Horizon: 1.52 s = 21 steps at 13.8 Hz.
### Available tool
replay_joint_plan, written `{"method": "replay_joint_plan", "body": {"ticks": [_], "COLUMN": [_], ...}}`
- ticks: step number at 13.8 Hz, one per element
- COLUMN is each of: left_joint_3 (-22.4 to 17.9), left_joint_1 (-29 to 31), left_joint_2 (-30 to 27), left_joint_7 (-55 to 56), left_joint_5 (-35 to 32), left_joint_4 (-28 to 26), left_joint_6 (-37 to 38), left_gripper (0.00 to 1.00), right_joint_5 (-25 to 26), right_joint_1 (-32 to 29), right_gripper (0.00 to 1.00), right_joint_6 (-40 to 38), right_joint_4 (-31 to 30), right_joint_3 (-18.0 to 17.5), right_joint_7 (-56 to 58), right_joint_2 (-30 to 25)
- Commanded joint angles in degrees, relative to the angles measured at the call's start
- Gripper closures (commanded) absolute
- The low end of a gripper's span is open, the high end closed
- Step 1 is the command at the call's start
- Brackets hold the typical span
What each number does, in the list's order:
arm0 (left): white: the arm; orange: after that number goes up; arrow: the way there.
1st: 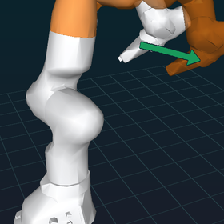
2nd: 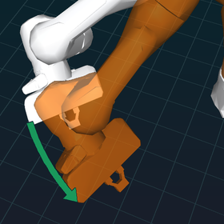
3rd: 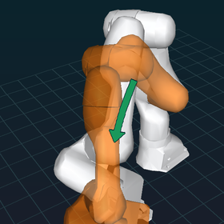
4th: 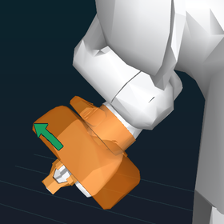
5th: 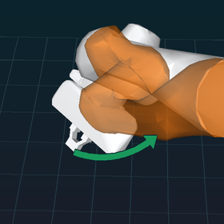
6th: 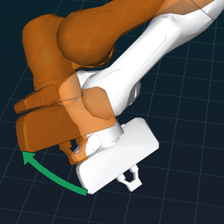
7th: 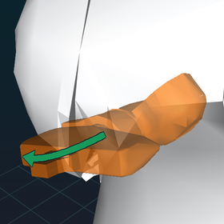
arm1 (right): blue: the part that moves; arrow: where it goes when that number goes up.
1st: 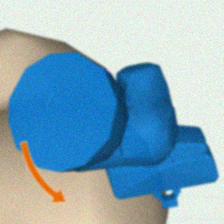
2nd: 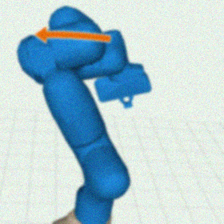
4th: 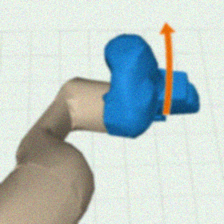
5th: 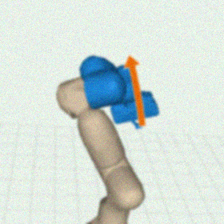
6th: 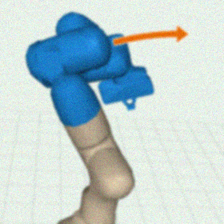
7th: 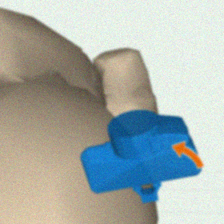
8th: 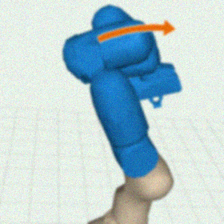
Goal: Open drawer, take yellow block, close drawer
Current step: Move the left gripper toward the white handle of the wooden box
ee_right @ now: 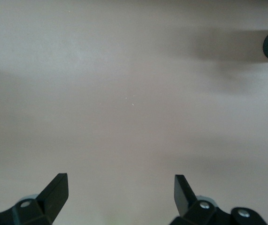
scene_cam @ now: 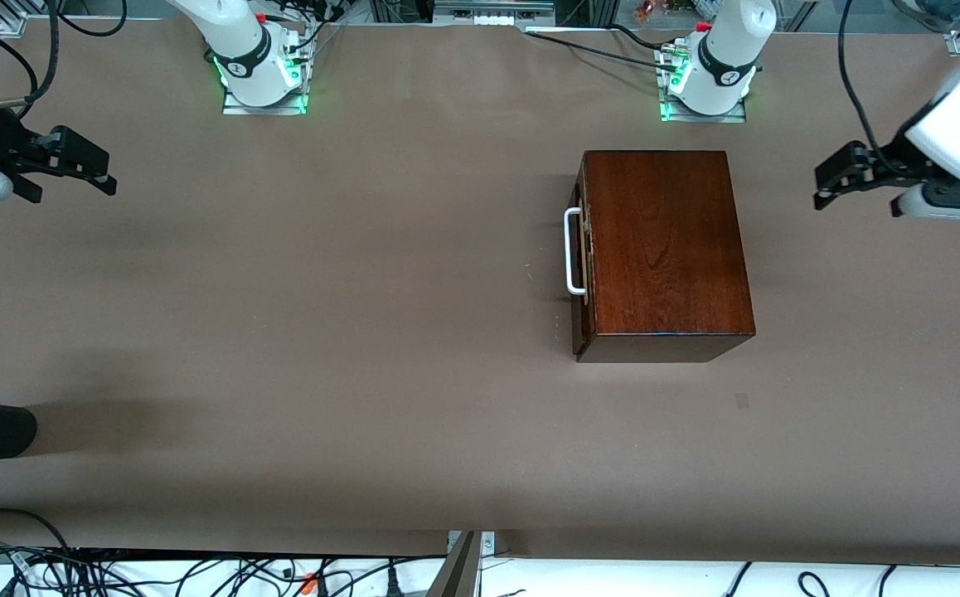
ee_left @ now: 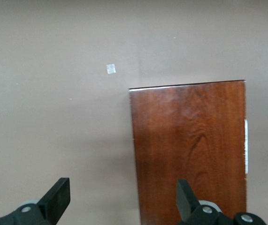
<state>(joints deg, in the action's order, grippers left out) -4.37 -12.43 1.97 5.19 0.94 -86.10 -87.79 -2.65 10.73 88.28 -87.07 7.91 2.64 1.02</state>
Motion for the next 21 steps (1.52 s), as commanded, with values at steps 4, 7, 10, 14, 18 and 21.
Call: {"method": "replay_joint_plan", "body": {"ticks": [4,7,10,14,18,21], "left_joint_3": [17.2,25.3,26.2,26.1,26.1,26.2], "left_joint_1": [-0.9,-3.0,-9.4,-13.1,-14.3,-15.2], "left_joint_2": [1.3,5.0,11.3,16.9,21.8,24.3], "left_joint_7": [21.6,32.7,41.6,47.2,48.2,47.4], "left_joint_5": [-1.8,-6.4,-10.6,-16.3,-19.4,-22.9], "left_joint_4": [0.1,0.2,3.9,4.0,2.4,0.2], "left_joint_6": [-0.3,-0.4,-0.5,-5.7,-9.9,-11.9], "left_gripper": [0.0,0.0,0.0,0.0,0.0,0.0], "right_joint_5": [0.4,0.4,0.3,0.2,0.3,0.2], "right_joint_1": [-0.4,-0.2,-0.2,-0.2,0.0,0.1], "right_gripper": [0.0,0.0,0.0,0.0,0.0,0.0], "right_joint_6": [3.9,3.9,3.6,4.7,5.5,5.5], "right_joint_4": [-0.7,-0.6,-0.6,-0.6,-0.6,-0.7], "right_joint_3": [1.4,1.2,1.3,1.3,1.2,1.2], "right_joint_7": [0.4,0.3,0.4,-0.1,-0.2,-0.3], "right_joint_2": [-0.1,-0.1,-0.1,-0.1,0.0,0.0]}}
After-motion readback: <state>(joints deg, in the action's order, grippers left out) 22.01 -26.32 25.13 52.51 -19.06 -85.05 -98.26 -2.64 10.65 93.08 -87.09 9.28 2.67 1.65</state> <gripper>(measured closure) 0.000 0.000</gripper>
